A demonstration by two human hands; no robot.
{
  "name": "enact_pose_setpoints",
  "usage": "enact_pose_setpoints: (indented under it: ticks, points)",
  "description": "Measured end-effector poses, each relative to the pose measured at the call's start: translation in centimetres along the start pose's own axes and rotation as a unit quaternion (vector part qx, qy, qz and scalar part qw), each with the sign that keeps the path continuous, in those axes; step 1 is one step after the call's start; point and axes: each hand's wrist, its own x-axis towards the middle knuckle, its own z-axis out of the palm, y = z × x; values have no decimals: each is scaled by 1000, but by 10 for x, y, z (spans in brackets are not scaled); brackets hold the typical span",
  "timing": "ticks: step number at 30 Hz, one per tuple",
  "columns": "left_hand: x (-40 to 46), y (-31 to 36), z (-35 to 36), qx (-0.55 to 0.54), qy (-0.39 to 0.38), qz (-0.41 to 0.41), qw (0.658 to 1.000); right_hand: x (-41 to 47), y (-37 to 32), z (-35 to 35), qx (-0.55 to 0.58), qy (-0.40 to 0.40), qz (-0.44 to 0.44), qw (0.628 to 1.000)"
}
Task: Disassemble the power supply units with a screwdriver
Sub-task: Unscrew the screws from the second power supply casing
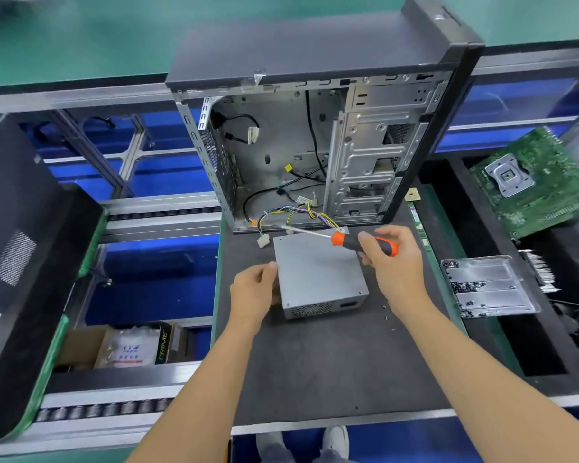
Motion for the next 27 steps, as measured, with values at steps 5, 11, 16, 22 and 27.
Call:
enact_pose_setpoints:
  ticks: [5,11,16,22,27]
  points:
    - [-32,-3,-13,30,32,180,983,1,-20,-9,-96,-84,-46,991]
    - [-54,-29,-17,81,-2,249,965,6,-29,-17,-205,-103,-64,971]
    - [-56,-33,-16,101,1,243,965,6,-33,-19,-236,-103,-81,963]
    - [-58,-31,-12,102,3,257,961,6,-38,-17,-251,-118,-97,956]
    - [-61,-28,-11,114,10,268,957,-1,-57,-10,-294,-157,-159,929]
